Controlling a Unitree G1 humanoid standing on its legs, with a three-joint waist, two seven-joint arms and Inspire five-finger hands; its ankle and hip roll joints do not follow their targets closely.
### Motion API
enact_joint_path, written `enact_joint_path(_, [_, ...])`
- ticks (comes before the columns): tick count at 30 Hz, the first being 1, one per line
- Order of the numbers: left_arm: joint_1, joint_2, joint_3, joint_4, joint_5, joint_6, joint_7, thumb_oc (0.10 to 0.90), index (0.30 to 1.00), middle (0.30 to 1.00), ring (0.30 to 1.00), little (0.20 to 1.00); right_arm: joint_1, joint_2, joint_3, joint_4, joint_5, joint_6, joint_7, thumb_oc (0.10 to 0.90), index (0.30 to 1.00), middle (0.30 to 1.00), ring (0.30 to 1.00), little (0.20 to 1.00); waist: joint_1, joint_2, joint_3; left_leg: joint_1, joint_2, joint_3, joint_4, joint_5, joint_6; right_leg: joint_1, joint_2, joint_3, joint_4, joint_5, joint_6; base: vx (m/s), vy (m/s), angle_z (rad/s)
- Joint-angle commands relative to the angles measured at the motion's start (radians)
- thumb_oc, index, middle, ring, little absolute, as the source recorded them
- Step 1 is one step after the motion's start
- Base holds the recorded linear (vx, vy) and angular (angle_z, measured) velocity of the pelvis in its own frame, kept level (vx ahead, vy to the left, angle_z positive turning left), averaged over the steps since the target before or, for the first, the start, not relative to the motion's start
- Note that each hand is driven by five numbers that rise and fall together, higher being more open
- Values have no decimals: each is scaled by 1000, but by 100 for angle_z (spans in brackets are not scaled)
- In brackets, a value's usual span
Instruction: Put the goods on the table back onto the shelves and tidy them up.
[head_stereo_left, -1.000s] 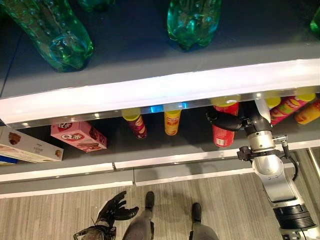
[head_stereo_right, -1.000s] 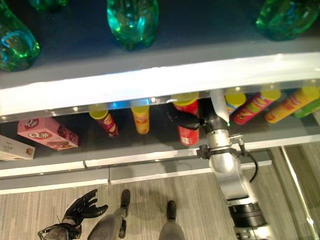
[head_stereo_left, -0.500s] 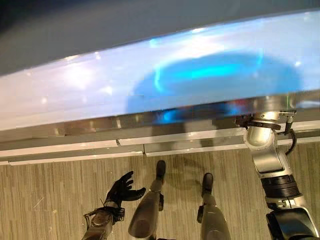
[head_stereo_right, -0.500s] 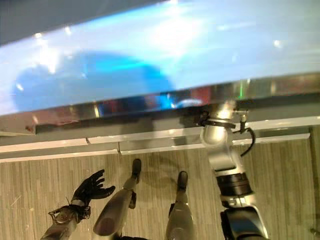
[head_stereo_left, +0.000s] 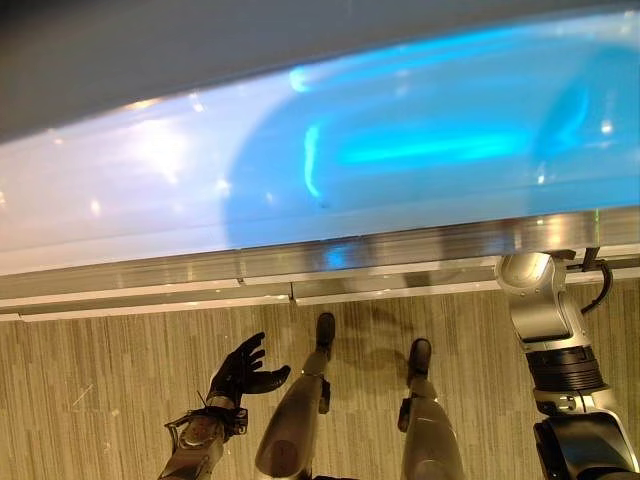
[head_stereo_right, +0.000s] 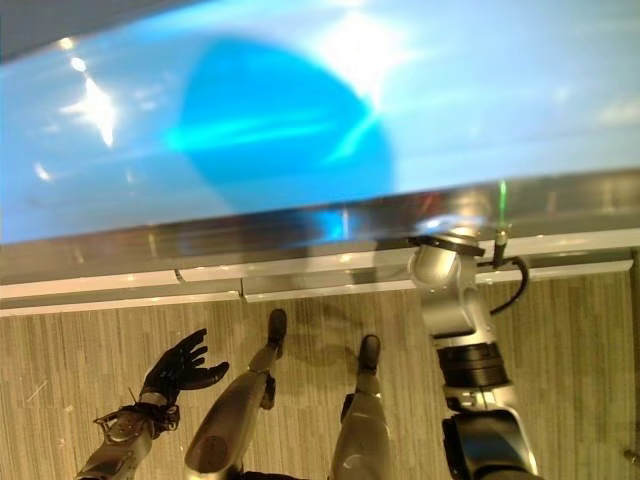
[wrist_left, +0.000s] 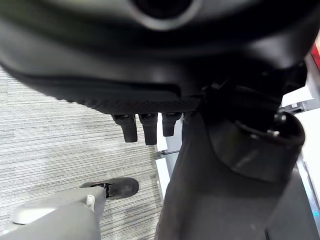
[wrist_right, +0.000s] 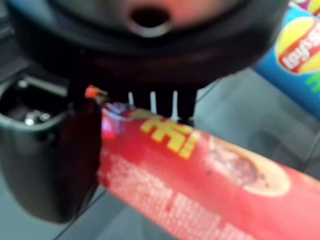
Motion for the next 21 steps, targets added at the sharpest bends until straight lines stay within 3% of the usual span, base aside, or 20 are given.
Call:
enact_joint_path(1, [36, 54, 22, -32, -36, -52, 20, 800, 900, 900, 900, 900, -118, -35, -70, -181, -50, -57, -89, 400, 300, 300, 300, 300, -6, 1, -12, -16, 28, 1, 219, -230, -5, -65, -23, -25, 134, -53, -5, 0, 0, 0])
enact_joint_path(16, [53, 74, 16, -70, -40, -57, 19, 800, 900, 900, 900, 900, -149, -37, -94, -178, -43, -58, -135, 400, 300, 300, 300, 300, -5, 46, -12, -98, 7, 5, 247, -236, 2, -157, -35, -13, 166, -51, -3, -5, 1, -1])
enact_joint_path(21, [66, 85, 15, -93, -40, -57, 14, 800, 900, 900, 900, 900, -158, -43, -105, -184, -57, -49, -148, 400, 300, 300, 300, 300, -5, 75, -12, -141, 0, 9, 278, -246, 5, -207, -43, -2, 206, -59, 0, -3, 2, -1])
